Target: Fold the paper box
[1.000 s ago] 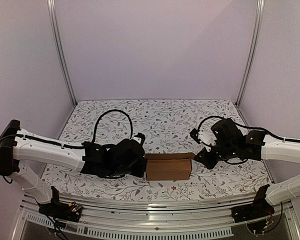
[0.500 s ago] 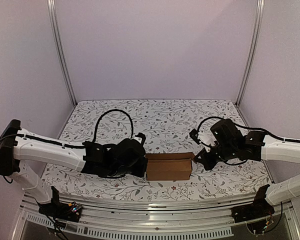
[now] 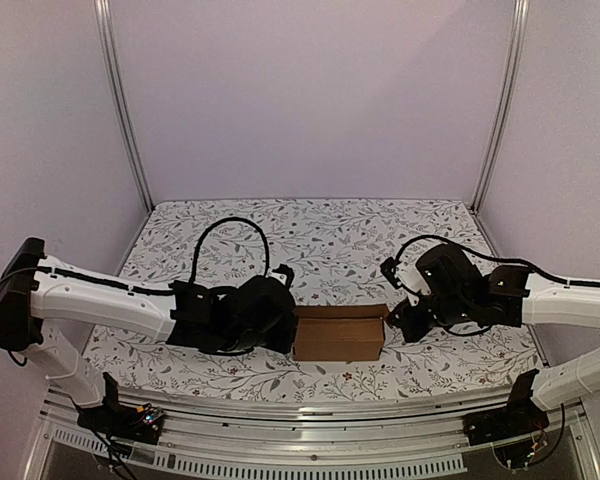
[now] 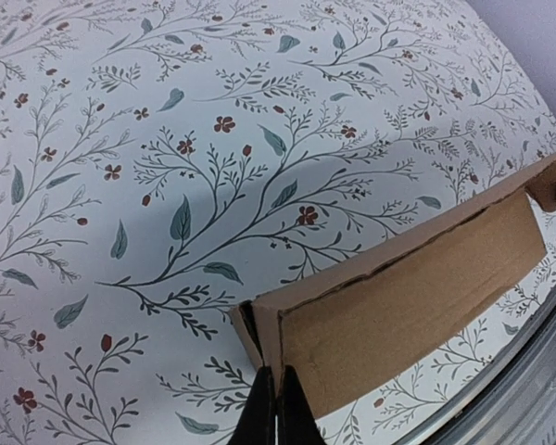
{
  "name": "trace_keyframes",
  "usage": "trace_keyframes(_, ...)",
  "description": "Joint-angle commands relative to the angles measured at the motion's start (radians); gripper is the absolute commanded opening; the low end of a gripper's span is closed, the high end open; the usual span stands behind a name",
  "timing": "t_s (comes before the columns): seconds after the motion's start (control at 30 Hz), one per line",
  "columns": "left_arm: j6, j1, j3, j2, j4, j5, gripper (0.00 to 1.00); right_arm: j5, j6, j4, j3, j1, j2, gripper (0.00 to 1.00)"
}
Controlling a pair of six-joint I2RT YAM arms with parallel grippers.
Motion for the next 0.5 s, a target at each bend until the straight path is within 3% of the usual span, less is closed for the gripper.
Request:
trace_keyframes(0.0,0.002,-0.026,0.001,0.040,-0.051,0.061,0.00,0.007,0.082,0.044,0.030,0.019,0.011,0.00)
trace_keyframes(0.47,0.000,-0.031,0.002,0.047,-0.046,0.062,0.00,-0.007,0.141,0.063,0.068,0.058,0.033,0.00)
